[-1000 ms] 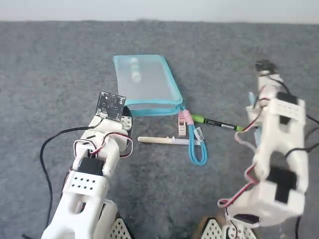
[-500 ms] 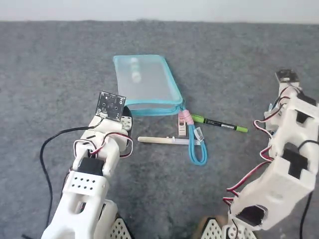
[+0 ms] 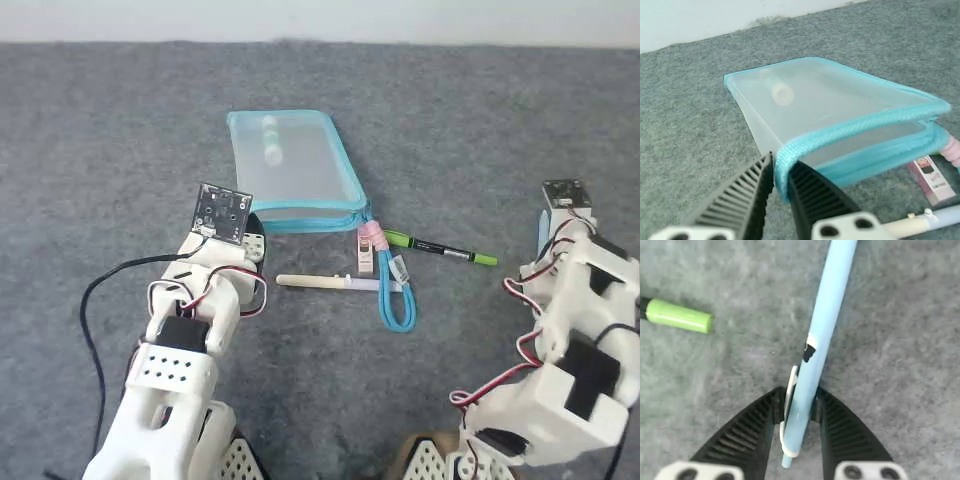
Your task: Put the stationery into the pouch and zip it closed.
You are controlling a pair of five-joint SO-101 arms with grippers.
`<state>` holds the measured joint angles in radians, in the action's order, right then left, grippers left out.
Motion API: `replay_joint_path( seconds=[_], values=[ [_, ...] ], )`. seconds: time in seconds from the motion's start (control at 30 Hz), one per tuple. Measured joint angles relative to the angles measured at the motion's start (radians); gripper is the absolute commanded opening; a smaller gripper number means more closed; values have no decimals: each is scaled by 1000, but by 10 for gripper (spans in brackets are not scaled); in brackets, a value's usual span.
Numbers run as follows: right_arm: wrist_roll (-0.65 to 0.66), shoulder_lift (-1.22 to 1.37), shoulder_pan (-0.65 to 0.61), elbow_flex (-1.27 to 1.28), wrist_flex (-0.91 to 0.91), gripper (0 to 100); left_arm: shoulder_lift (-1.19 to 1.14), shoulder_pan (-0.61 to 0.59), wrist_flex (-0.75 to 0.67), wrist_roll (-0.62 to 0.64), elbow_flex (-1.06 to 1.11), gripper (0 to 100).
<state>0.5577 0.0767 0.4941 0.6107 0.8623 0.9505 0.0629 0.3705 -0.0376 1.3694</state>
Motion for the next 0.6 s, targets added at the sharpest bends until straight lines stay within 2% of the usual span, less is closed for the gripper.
replay_joint_path(
  seconds=[0.07, 0.37, 0.6],
  values=[
    [0, 5, 0, 0, 0, 6, 0, 0, 0, 0, 0, 12],
    [-3, -2, 21, -11, 6, 7, 0, 0, 0, 0, 0, 12],
    [-2, -262, 28, -3, 176, 7, 0, 0, 0, 0, 0, 12]
  ],
)
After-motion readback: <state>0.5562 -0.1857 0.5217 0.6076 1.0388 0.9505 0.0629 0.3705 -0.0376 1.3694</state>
